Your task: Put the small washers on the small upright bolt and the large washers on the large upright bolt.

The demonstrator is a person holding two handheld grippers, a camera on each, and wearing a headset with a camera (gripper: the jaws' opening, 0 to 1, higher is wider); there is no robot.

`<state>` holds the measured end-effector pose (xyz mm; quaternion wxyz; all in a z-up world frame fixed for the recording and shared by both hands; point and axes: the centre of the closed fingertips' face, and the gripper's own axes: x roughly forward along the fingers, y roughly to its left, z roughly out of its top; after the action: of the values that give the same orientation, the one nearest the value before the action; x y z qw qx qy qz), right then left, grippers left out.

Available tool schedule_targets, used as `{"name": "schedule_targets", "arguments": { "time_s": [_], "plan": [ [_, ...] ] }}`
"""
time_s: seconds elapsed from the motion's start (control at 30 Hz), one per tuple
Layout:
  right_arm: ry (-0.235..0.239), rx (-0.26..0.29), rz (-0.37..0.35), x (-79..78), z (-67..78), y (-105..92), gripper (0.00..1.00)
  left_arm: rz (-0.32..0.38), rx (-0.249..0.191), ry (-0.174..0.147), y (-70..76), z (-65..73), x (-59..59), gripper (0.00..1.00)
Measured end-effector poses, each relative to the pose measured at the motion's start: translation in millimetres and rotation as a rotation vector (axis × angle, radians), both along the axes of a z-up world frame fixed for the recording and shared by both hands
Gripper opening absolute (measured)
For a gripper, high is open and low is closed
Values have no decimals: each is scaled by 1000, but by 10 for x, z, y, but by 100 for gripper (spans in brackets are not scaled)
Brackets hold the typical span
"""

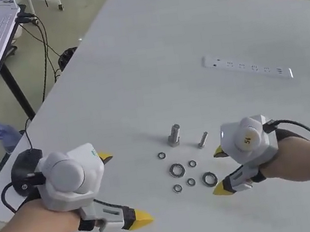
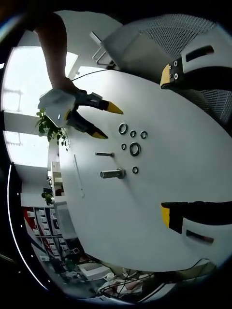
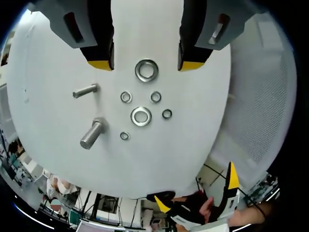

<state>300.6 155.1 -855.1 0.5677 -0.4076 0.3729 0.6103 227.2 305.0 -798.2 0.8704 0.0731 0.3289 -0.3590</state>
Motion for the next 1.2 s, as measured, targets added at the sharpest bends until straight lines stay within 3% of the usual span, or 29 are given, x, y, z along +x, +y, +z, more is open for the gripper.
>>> {"name": "schedule_targets", "arguments": {
  "time_s": [0.27,0.47,0.63,0.77,1.0,1.2],
  "plan": [
    [-8,-32,24,-22,-112,-2,52,-11,18,-8,41,-23,-9,96],
    [-3,-40,23,-47,-160,29,50,0,-5,-10,64,-1,-25,96],
    [-10,-64,40,-43,-216,22,49,-5,14,-15,106,-20,-50,92],
    [-15,-89,51,-52,-255,-11,46,5,6,-18,120,-10,-39,91],
    [-4,-92,65,-86,-245,-20,42,-4,25,-11,127,-48,-36,90],
    [-1,-93,52,-53,-245,-22,38,-7,6,-13,77,-24,-12,89]
  ]
}}
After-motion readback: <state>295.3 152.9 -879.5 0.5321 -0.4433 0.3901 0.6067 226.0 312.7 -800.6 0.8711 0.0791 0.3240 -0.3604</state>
